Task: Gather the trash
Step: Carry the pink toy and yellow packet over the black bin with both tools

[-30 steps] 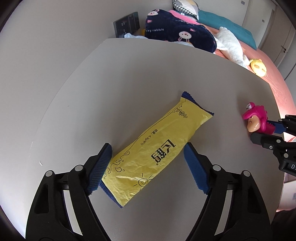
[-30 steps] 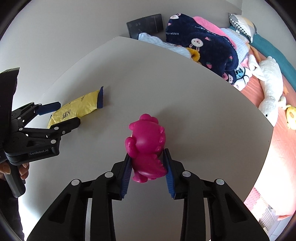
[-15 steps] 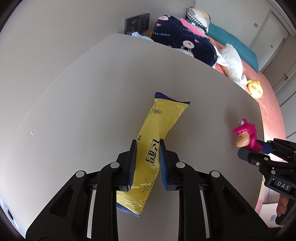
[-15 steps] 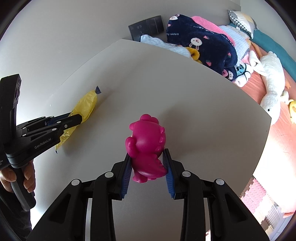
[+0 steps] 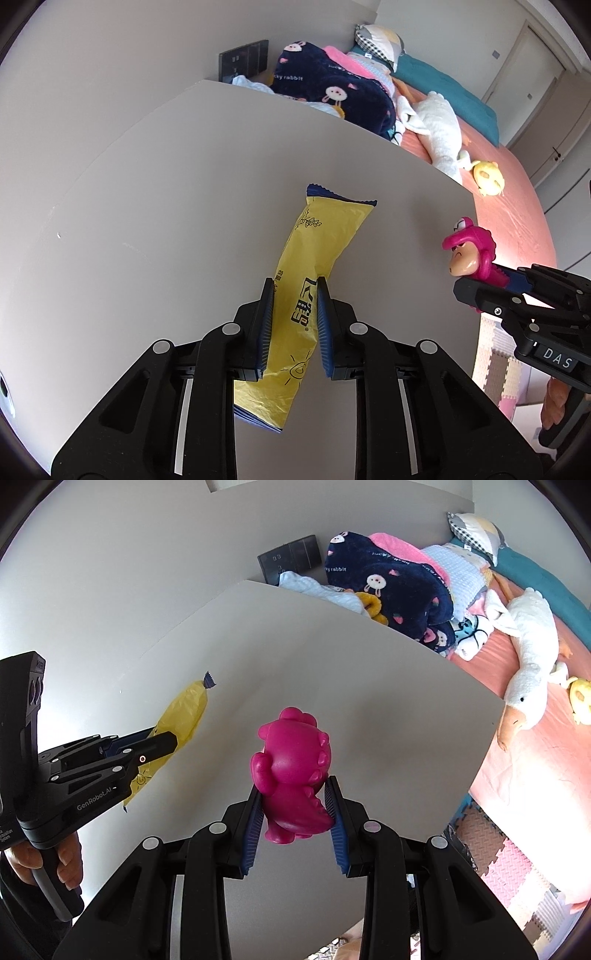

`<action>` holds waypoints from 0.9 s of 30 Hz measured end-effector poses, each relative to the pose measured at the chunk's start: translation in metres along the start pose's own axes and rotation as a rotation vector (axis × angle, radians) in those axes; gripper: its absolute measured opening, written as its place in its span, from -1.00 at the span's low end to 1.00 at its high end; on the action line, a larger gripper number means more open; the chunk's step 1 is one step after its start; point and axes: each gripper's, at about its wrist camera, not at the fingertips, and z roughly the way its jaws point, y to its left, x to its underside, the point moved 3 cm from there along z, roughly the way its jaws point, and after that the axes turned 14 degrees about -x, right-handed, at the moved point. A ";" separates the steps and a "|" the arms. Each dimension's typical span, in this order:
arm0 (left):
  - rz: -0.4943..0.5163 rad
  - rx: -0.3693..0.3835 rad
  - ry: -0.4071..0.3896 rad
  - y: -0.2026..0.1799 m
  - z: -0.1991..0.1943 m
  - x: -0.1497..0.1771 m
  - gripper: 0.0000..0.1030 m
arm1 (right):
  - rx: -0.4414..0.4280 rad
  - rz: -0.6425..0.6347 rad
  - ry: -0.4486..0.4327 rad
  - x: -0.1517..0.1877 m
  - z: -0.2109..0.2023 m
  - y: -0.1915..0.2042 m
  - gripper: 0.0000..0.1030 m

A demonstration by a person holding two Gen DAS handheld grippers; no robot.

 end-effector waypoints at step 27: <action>0.135 0.077 -0.016 -0.137 -0.036 0.028 -0.59 | 0.022 0.066 -0.068 0.072 -0.100 -0.069 -0.33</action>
